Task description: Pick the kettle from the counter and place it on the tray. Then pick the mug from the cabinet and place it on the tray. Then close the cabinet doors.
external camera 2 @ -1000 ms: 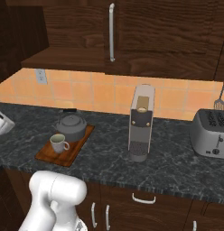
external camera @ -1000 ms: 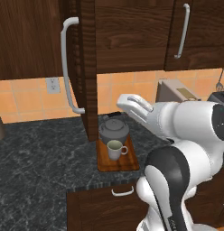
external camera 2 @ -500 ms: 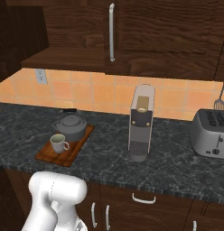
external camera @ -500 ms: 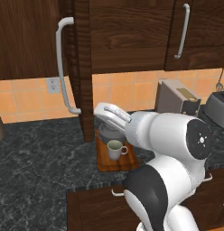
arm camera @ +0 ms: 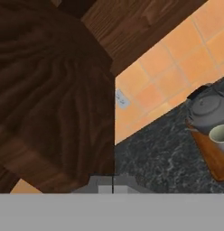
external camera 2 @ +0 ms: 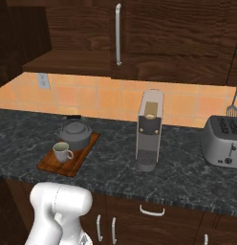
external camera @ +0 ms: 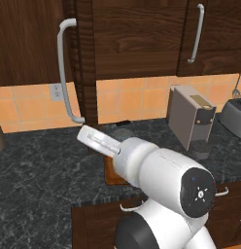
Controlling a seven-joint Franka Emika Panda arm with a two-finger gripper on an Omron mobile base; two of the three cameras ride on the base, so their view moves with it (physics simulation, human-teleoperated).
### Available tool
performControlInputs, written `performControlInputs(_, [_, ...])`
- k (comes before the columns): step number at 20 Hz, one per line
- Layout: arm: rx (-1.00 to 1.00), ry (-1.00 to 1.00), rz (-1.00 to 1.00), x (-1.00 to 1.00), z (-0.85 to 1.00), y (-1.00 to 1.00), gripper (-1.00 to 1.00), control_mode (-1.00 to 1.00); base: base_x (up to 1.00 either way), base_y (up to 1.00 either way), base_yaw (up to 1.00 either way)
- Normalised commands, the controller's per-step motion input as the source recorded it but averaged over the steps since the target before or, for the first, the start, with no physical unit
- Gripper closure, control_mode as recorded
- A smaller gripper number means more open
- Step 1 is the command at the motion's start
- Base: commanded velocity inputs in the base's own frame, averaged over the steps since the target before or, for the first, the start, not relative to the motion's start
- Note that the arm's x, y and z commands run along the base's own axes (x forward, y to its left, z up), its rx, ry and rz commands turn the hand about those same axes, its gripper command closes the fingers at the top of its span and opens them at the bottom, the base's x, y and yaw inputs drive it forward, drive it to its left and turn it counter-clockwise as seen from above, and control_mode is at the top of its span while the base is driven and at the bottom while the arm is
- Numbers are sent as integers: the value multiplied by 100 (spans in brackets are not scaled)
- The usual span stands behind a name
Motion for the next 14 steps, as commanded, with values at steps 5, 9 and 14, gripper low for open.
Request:
performControlInputs(5, [0,-12,0,-19,-2,64,100,-100,0,0,0])
performControlInputs(9, [0,-17,0,-6,-10,81,100,-100,0,0,0])
performControlInputs(14, [0,-19,-3,49,-3,59,100,-100,0,0,0])
